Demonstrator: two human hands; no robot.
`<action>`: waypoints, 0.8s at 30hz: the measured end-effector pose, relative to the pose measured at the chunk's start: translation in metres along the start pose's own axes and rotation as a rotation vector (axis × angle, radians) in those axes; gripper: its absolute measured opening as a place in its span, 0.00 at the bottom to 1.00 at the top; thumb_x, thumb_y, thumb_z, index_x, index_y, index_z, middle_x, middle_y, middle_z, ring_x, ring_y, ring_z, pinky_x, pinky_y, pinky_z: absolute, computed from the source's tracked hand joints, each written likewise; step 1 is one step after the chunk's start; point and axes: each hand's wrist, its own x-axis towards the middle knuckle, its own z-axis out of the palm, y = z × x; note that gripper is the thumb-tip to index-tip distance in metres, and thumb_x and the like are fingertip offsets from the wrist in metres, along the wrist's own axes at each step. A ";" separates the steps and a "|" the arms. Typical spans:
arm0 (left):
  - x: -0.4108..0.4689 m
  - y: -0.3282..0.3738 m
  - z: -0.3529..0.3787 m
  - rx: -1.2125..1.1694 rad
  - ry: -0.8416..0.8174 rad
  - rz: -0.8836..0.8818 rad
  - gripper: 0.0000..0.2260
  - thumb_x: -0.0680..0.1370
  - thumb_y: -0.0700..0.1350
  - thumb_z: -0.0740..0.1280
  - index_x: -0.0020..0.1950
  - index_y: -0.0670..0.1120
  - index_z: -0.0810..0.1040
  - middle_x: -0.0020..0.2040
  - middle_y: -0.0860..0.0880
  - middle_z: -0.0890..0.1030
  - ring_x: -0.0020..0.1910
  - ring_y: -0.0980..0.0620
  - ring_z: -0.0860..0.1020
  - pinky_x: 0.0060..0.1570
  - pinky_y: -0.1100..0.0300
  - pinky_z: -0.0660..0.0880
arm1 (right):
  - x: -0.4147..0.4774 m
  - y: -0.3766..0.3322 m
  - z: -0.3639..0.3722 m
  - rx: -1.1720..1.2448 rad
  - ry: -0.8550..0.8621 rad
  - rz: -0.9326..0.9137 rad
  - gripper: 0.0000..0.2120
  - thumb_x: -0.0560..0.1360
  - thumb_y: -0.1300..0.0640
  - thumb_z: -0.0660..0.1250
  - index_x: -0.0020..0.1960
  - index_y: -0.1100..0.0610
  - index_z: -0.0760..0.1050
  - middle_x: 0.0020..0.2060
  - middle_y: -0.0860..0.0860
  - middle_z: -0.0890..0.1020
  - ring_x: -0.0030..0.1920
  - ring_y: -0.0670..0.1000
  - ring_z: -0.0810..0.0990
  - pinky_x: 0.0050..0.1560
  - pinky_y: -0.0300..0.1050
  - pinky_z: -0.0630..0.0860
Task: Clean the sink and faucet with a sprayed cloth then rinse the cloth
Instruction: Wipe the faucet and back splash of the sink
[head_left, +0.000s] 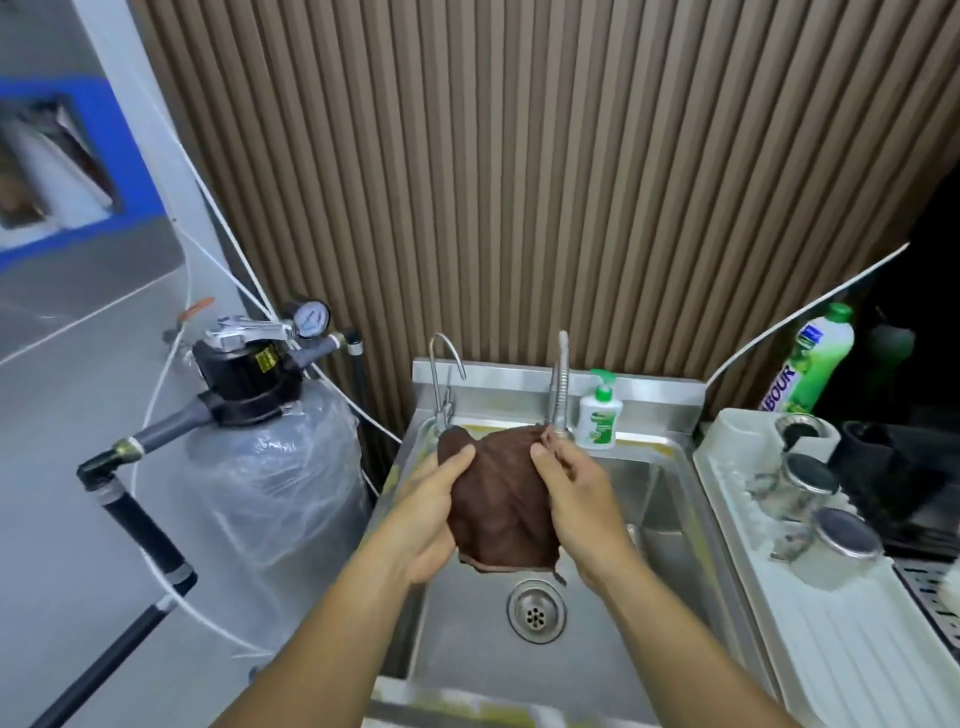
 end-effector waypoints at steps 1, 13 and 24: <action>0.008 0.005 -0.007 0.005 0.018 0.013 0.12 0.83 0.40 0.63 0.65 0.40 0.79 0.58 0.37 0.84 0.58 0.40 0.83 0.57 0.47 0.79 | 0.008 0.003 0.008 -0.027 0.014 0.016 0.11 0.83 0.51 0.63 0.46 0.50 0.82 0.43 0.42 0.85 0.43 0.39 0.82 0.44 0.35 0.77; 0.111 0.014 -0.068 -0.249 0.039 -0.208 0.20 0.84 0.52 0.60 0.72 0.42 0.75 0.65 0.37 0.80 0.63 0.39 0.80 0.68 0.39 0.72 | 0.041 0.026 0.013 -0.323 0.230 0.118 0.25 0.84 0.43 0.54 0.78 0.50 0.65 0.76 0.46 0.68 0.76 0.48 0.64 0.74 0.46 0.58; 0.142 -0.012 -0.044 -0.369 0.054 -0.325 0.25 0.83 0.58 0.59 0.66 0.39 0.78 0.60 0.38 0.83 0.60 0.41 0.81 0.59 0.42 0.75 | 0.086 0.014 -0.093 -0.293 0.588 0.200 0.17 0.82 0.41 0.58 0.41 0.46 0.79 0.50 0.51 0.84 0.54 0.53 0.81 0.62 0.54 0.74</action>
